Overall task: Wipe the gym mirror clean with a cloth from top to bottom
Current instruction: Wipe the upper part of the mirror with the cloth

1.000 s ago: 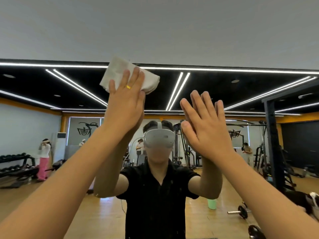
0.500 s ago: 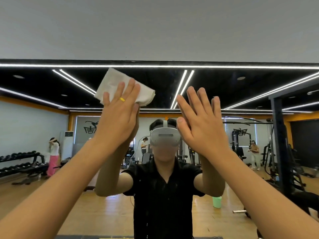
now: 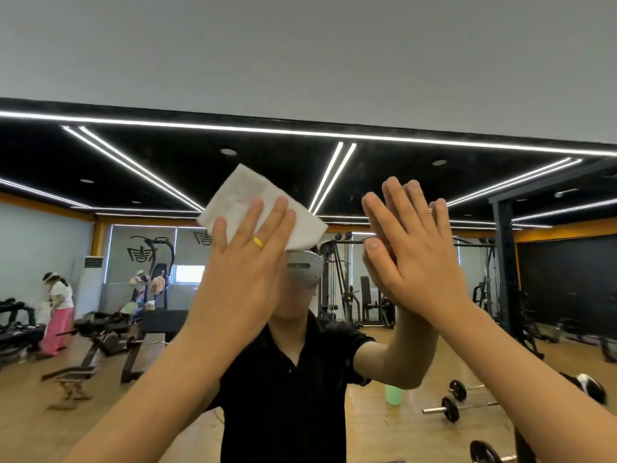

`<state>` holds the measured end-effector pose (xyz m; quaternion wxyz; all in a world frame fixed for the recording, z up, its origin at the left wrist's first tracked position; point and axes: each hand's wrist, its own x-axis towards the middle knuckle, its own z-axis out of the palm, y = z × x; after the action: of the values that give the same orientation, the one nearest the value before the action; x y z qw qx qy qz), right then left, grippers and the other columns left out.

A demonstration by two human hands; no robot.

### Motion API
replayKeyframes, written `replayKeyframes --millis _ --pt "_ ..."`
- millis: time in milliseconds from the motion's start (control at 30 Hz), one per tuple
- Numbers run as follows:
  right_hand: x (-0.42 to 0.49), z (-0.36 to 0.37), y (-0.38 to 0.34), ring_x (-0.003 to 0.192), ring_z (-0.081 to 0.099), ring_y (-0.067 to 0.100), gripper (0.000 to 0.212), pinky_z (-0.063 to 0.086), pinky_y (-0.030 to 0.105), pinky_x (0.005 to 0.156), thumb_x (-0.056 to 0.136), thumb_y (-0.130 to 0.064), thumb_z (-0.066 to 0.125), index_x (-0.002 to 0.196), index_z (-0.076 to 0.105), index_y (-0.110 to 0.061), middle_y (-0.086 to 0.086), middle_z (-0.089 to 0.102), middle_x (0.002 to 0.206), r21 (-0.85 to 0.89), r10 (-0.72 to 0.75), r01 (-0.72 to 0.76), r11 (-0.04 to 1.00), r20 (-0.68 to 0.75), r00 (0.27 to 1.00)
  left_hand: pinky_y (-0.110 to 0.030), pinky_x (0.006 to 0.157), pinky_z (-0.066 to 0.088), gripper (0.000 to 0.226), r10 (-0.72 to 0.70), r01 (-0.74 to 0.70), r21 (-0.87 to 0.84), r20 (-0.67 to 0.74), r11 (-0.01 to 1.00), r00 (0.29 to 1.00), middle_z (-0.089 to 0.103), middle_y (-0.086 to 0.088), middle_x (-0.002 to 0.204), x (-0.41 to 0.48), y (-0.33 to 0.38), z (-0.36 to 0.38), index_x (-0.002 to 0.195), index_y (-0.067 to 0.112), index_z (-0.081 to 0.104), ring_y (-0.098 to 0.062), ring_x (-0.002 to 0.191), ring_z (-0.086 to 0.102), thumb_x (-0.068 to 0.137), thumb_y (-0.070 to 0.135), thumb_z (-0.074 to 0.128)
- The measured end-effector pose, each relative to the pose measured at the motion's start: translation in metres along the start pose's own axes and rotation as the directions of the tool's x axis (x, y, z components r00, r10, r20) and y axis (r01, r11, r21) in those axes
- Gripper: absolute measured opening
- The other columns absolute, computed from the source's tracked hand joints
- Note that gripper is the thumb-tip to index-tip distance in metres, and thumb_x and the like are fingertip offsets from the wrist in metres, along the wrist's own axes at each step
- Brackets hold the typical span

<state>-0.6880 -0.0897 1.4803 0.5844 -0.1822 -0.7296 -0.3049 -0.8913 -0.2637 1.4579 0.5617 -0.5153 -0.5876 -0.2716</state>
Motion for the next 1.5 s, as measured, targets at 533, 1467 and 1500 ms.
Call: replayKeyframes --millis 533,1467,1500 --pt "-0.001 0.001 0.000 0.160 -0.006 0.023 0.061 -0.003 0.054 0.128 0.106 -0.048 0.029 0.165 0.019 -0.032 0.001 0.004 0.174 0.012 -0.005 0.005 1.000 -0.003 1.000 -0.055 0.126 -0.002 0.056 -0.055 0.056 -0.014 0.073 0.998 0.996 0.005 0.004 0.173 0.121 0.020 -0.020 0.164 0.024 0.009 -0.021 0.159 0.000 0.112 0.032 0.026" --pt "-0.042 -0.021 0.094 0.160 0.006 0.022 0.061 0.006 0.055 0.128 0.103 -0.041 0.035 0.162 0.030 -0.024 0.006 0.016 0.172 0.075 0.015 -0.012 0.997 -0.046 0.999 -0.032 0.124 -0.016 0.060 -0.153 0.154 -0.099 0.014 0.983 0.988 0.007 0.011 0.169 0.023 0.057 0.010 0.164 0.025 0.018 -0.011 0.157 -0.005 0.107 0.045 0.014" --pt "-0.042 -0.021 0.095 0.160 0.005 0.022 0.061 0.007 0.055 0.128 0.104 -0.041 0.034 0.163 0.029 -0.024 0.006 0.016 0.172 0.076 0.016 -0.013 0.997 -0.046 0.999 -0.036 0.124 -0.013 0.061 -0.146 0.147 -0.090 0.014 0.985 0.989 0.008 0.009 0.170 0.032 0.061 0.010 0.164 0.025 0.019 -0.013 0.157 -0.003 0.107 0.044 0.014"
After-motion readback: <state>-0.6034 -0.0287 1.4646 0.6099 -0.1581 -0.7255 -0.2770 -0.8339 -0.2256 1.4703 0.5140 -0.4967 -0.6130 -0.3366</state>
